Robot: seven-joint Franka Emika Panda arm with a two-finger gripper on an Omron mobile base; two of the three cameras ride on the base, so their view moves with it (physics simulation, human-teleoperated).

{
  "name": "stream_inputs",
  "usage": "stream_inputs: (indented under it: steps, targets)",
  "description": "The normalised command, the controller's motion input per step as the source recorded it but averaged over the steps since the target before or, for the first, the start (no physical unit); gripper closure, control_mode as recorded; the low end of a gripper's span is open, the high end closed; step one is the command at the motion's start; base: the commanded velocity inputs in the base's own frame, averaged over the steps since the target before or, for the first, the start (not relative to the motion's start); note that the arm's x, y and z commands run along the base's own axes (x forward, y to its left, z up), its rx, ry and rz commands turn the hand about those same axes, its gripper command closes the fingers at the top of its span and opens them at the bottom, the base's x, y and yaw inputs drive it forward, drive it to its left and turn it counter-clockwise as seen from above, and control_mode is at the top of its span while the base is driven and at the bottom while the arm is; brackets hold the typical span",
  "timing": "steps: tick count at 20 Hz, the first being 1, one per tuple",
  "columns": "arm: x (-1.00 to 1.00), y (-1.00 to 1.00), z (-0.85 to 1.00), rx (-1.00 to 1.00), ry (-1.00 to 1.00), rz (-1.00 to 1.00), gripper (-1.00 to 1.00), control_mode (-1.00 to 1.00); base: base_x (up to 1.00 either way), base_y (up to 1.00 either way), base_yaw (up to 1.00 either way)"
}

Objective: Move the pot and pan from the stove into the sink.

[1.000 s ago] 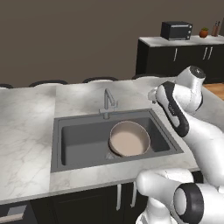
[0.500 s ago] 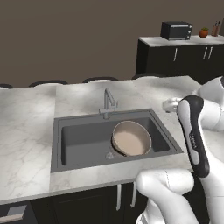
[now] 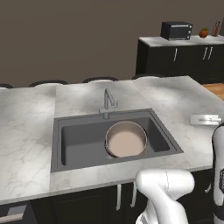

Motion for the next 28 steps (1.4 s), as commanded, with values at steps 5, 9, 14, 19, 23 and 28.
stream_inputs:
  steps: [5, 9, 14, 19, 23, 28]
  targets:
    - [-0.40, -0.04, 0.04, 0.00, -0.18, 0.01, -1.00, -1.00, 0.00, 0.00, 0.00]
    - [0.00, 0.00, 0.00, 0.00, 0.00, 0.00, -1.00, -1.00, 0.00, 0.00, 0.00]
    - [-0.04, 0.00, 0.00, 0.00, 0.00, 0.00, -1.00, -1.00, 0.00, 0.00, 0.00]
    - [0.00, 0.00, 0.00, 0.00, 0.00, 0.00, -1.00, 1.00, -0.81, -0.19, 0.00]
    - [0.00, 0.00, 0.00, 0.00, 0.00, 0.00, -1.00, 1.00, -0.98, -0.30, 0.00]
    - [0.00, 0.00, 0.00, 0.00, 0.00, 0.00, -1.00, 1.00, -0.21, -0.39, -0.29]
